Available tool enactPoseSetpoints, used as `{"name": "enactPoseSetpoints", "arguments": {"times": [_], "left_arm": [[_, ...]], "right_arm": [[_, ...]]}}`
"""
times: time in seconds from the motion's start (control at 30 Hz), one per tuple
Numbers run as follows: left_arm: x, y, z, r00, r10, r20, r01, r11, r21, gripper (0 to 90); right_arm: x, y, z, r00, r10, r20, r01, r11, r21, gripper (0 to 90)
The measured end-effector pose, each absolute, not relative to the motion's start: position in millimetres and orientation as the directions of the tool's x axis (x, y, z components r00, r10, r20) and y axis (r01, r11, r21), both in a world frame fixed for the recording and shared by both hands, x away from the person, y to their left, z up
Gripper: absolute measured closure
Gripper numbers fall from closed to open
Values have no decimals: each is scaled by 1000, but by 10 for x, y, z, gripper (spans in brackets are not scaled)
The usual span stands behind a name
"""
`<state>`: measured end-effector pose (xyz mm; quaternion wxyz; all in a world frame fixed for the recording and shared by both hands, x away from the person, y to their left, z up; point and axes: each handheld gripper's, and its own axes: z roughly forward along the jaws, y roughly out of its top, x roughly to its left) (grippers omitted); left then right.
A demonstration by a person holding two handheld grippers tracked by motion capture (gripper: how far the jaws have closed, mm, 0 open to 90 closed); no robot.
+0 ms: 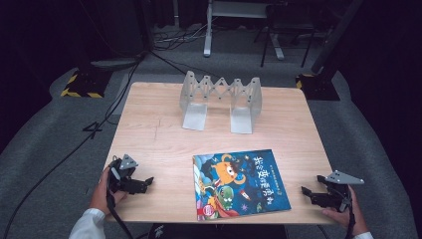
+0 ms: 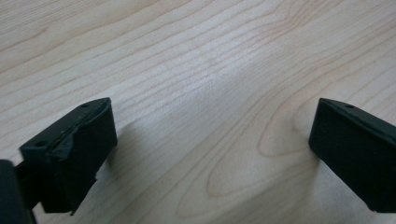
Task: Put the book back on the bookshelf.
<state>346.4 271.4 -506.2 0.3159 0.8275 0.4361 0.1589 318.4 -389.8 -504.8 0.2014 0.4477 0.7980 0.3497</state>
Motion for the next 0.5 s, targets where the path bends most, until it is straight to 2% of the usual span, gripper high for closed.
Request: {"name": "enactPoseSetpoints", "arguments": {"times": [0.1,0.27,0.43,0.5], "left_arm": [[3483,2645,-5063,591,807,-14,611,-435,662,5],[3469,2409,-5062,726,687,-13,521,-538,662,5],[3500,2209,-5059,776,631,-17,483,-575,660,5],[3508,2149,-5061,787,616,-18,471,-583,662,2]], "right_arm": [[3190,-3901,-5047,-520,854,-5,575,354,737,169],[3165,-3875,-5035,-542,840,-6,567,371,735,214],[3117,-3835,-5012,-552,833,-30,554,394,733,250],[3085,-3777,-4987,-588,809,28,546,371,751,230]]}}
